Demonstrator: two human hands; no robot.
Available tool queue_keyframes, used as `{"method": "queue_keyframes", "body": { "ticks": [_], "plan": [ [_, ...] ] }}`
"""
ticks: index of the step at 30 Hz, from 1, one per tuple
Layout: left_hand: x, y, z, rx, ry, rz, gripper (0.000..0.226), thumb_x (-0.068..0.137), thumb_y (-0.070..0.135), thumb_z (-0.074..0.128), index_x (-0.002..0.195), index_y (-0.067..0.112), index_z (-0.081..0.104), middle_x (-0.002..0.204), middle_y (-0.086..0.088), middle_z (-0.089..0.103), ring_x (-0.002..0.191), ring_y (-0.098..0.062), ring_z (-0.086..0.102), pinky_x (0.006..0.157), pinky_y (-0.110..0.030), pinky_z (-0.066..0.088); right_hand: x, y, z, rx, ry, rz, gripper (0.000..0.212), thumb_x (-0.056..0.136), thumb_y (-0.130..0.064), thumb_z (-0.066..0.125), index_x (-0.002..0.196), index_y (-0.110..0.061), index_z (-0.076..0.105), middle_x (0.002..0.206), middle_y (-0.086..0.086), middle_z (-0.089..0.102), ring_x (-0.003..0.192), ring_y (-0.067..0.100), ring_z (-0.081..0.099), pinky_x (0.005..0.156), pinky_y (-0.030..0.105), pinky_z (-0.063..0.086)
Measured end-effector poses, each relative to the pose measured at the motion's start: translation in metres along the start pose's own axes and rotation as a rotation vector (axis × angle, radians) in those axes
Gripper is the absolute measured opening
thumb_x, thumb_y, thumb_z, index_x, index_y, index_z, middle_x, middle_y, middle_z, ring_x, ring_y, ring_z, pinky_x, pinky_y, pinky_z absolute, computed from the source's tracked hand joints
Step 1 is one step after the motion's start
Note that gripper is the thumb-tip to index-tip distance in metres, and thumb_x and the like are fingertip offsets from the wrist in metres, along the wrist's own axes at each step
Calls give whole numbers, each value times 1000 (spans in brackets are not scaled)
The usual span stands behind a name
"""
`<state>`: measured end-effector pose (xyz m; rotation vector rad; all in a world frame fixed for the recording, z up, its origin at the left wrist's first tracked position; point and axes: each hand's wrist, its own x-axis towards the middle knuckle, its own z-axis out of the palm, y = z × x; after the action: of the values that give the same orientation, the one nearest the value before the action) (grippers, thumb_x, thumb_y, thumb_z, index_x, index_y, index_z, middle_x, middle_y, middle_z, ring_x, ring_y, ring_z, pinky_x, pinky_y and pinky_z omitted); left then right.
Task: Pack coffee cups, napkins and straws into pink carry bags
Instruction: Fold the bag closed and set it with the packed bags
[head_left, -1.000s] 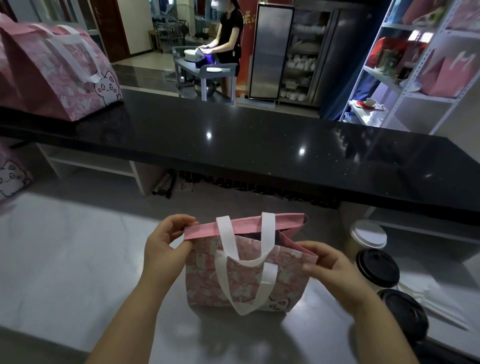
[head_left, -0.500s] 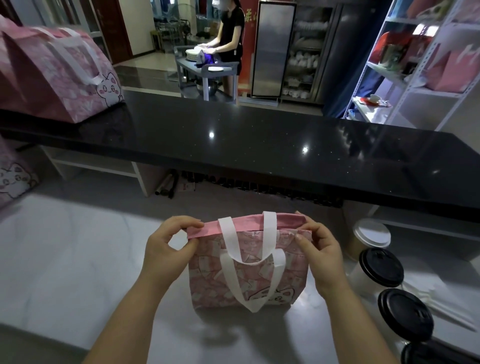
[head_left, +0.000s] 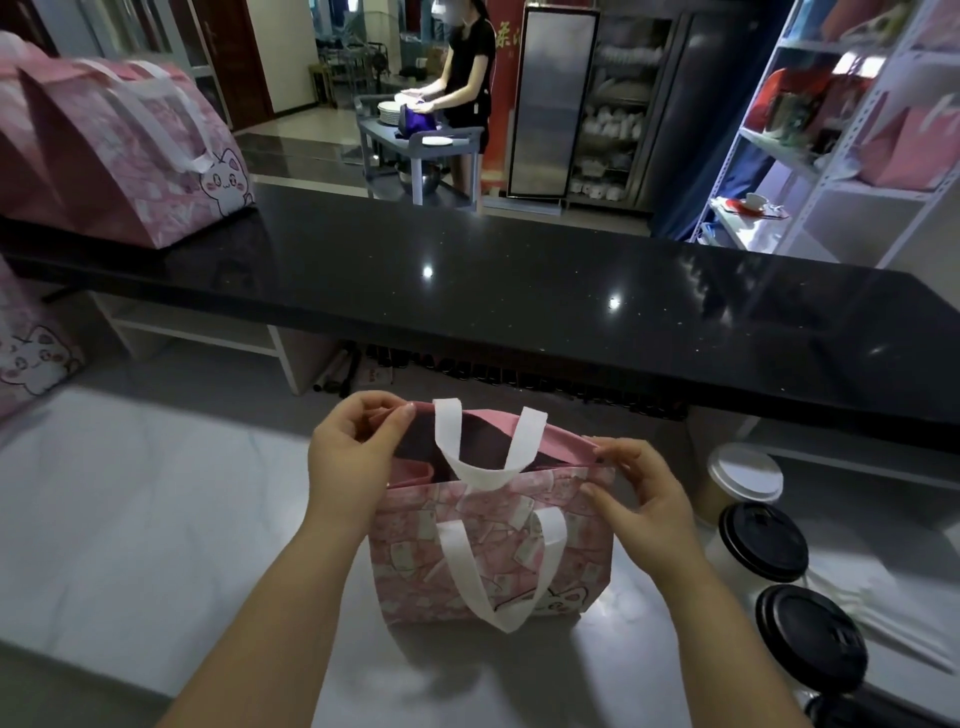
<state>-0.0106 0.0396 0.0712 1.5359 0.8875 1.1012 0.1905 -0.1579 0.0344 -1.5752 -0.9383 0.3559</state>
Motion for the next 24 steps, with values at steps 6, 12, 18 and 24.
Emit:
{"method": "queue_keyframes", "body": {
  "ticks": [6, 12, 18, 24],
  "plan": [
    [5, 1, 4, -26, 27, -15, 12, 87, 27, 70, 83, 38, 68, 83, 15, 71, 80, -2, 68, 60, -17, 55, 7, -3, -3, -301, -116, -114, 44, 85, 0, 68, 95, -43, 70, 130, -27, 47, 129, 5, 41, 100, 36, 49],
    [4, 0, 4, -55, 15, -26, 14, 85, 27, 72, 82, 40, 70, 84, 15, 71, 82, -5, 68, 58, -18, 55, 12, -6, 0, -530, -254, -132, 68, 87, 5, 58, 114, -58, 59, 136, -43, 17, 132, -13, 14, 105, 19, 29],
    [6, -2, 4, -40, 3, -30, 12, 86, 28, 71, 84, 40, 70, 86, 15, 71, 83, -4, 67, 73, -27, 57, 13, -12, 9, -724, -226, -173, 61, 88, -1, 58, 125, -50, 56, 136, -31, 16, 130, -9, 10, 108, 26, 24],
    [10, -5, 4, -47, -3, -41, 11, 87, 26, 70, 86, 37, 71, 87, 13, 72, 85, -6, 68, 75, -31, 59, 10, -16, 12, -842, -116, -229, 44, 90, -14, 64, 132, -26, 59, 139, 3, 42, 132, 21, 31, 106, 39, 35]
  ]
}}
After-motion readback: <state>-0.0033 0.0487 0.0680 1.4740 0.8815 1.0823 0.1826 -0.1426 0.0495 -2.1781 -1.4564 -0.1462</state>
